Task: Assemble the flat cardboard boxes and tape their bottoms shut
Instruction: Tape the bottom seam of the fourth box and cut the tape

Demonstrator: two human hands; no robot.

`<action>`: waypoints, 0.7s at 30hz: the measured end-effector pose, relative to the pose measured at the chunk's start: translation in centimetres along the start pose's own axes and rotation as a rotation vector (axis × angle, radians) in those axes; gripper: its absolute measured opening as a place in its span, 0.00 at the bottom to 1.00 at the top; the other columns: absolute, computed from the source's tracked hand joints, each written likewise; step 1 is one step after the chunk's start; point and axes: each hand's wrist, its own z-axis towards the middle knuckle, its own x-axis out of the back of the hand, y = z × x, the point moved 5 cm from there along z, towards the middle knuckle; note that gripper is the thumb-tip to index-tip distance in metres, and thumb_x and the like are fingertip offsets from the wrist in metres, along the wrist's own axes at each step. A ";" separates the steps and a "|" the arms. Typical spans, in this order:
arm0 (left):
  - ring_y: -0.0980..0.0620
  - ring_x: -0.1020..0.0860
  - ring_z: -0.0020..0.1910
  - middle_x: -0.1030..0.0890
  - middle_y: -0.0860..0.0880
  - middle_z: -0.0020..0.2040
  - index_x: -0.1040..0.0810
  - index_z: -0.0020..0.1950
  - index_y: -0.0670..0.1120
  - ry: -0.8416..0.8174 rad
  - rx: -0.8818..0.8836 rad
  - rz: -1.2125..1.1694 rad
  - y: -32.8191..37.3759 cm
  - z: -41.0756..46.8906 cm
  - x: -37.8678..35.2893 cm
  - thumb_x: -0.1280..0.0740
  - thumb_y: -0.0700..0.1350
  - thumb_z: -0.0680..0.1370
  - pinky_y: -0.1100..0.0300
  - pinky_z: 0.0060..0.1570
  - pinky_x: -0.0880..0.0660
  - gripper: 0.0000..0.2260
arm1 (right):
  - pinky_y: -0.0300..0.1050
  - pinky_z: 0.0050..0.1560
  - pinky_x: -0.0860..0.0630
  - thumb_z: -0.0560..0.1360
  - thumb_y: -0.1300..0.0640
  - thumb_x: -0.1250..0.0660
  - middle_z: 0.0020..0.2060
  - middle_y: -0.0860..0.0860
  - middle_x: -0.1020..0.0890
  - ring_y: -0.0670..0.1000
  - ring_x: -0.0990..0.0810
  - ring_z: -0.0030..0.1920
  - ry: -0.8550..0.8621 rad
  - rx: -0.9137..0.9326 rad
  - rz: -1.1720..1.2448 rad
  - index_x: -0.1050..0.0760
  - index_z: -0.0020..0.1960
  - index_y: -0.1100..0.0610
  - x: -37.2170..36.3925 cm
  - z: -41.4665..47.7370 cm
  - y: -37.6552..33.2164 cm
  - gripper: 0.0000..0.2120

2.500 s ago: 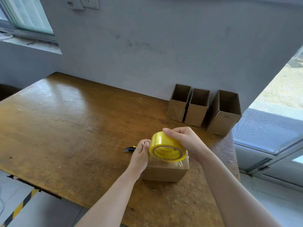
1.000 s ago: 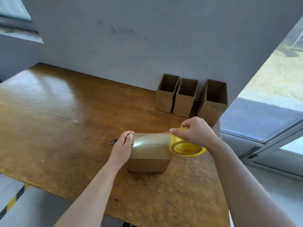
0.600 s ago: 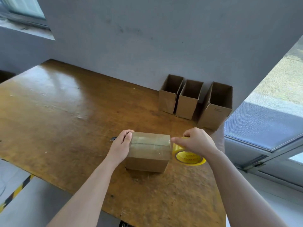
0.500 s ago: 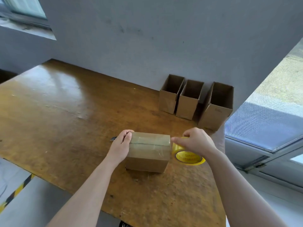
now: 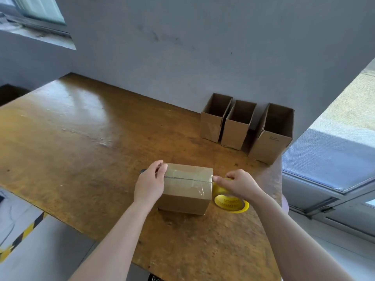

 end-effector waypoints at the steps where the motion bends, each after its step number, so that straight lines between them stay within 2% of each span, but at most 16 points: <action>1: 0.48 0.30 0.70 0.26 0.49 0.70 0.32 0.74 0.49 0.081 -0.053 0.174 0.6 -0.6 0.3 0.48 0.58 0.83 0.49 0.70 0.36 0.23 | 0.46 0.32 0.31 0.68 0.29 0.34 0.26 0.48 0.27 0.50 0.28 0.30 -0.002 0.006 -0.017 0.28 0.32 0.59 0.0 -0.1 -0.2 0.31; 2: 0.47 0.32 0.72 0.28 0.49 0.72 0.33 0.75 0.48 0.125 -0.126 0.344 1.4 -1.4 0.2 0.50 0.60 0.82 0.46 0.72 0.39 0.26 | 0.46 0.31 0.32 0.69 0.29 0.34 0.25 0.48 0.28 0.50 0.28 0.30 -0.003 0.014 -0.029 0.31 0.30 0.56 -0.1 -0.3 -0.5 0.30; 4: 0.47 0.38 0.76 0.33 0.47 0.75 0.34 0.76 0.46 0.074 -0.249 0.562 2.3 -3.3 -1.4 0.59 0.65 0.80 0.42 0.75 0.49 0.34 | 0.45 0.31 0.32 0.70 0.30 0.35 0.26 0.46 0.27 0.50 0.27 0.31 -0.007 0.021 -0.057 0.32 0.29 0.53 -0.8 -0.7 -1.1 0.27; 6: 0.46 0.44 0.79 0.40 0.45 0.79 0.39 0.78 0.44 0.004 -0.281 0.661 2.0 -4.5 -2.6 0.66 0.69 0.77 0.40 0.75 0.53 0.41 | 0.43 0.31 0.31 0.70 0.29 0.36 0.28 0.45 0.26 0.50 0.25 0.33 -0.008 0.017 -0.079 0.30 0.32 0.52 -1.8 -1.2 -1.8 0.26; 8: 0.48 0.55 0.80 0.52 0.46 0.81 0.51 0.80 0.45 -0.073 -0.241 0.685 1.4 -4.1 -2.2 0.70 0.71 0.74 0.41 0.76 0.57 0.43 | 0.43 0.31 0.29 0.71 0.30 0.36 0.28 0.46 0.25 0.51 0.24 0.33 -0.018 0.018 -0.066 0.31 0.31 0.52 -2.8 -1.4 -2.7 0.26; 10: 0.50 0.62 0.79 0.60 0.49 0.80 0.58 0.80 0.47 -0.129 -0.216 0.686 0.5 -3.3 -0.9 0.65 0.70 0.76 0.43 0.76 0.61 0.39 | 0.46 0.33 0.27 0.72 0.32 0.36 0.27 0.48 0.25 0.52 0.23 0.32 -0.042 0.021 -0.035 0.32 0.29 0.53 -4.0 -1.6 -4.0 0.27; 12: 0.52 0.63 0.78 0.61 0.51 0.80 0.58 0.80 0.49 -0.143 -0.209 0.697 -0.3 -2.4 1.0 0.59 0.65 0.80 0.44 0.76 0.62 0.34 | 0.46 0.33 0.27 0.72 0.32 0.37 0.27 0.49 0.25 0.54 0.22 0.33 -0.050 0.026 -0.013 0.34 0.29 0.54 -5.5 -1.9 -5.6 0.28; 15: 0.53 0.65 0.78 0.62 0.52 0.80 0.58 0.80 0.51 -0.133 -0.158 0.715 -2.2 -1.6 3.0 0.58 0.60 0.82 0.42 0.75 0.64 0.29 | 0.45 0.34 0.29 0.74 0.33 0.40 0.31 0.49 0.23 0.56 0.20 0.38 -0.052 0.057 -0.027 0.33 0.29 0.53 -7.9 -2.5 -8.3 0.26; 18: 0.48 0.64 0.78 0.62 0.47 0.80 0.57 0.81 0.50 -0.047 -0.003 0.693 -3.8 -1.4 4.6 0.58 0.58 0.83 0.39 0.75 0.63 0.28 | 0.44 0.33 0.31 0.77 0.35 0.44 0.31 0.48 0.25 0.55 0.22 0.38 -0.070 0.110 -0.016 0.33 0.31 0.52 -10.4 -3.0 -11.4 0.25; 21: 0.45 0.63 0.79 0.61 0.43 0.80 0.58 0.80 0.46 0.017 0.116 0.612 -5.2 -2.0 5.9 0.58 0.63 0.81 0.42 0.75 0.62 0.33 | 0.45 0.35 0.32 0.78 0.36 0.46 0.36 0.49 0.24 0.55 0.22 0.42 -0.115 0.161 -0.027 0.32 0.35 0.53 -12.7 -3.2 -14.0 0.23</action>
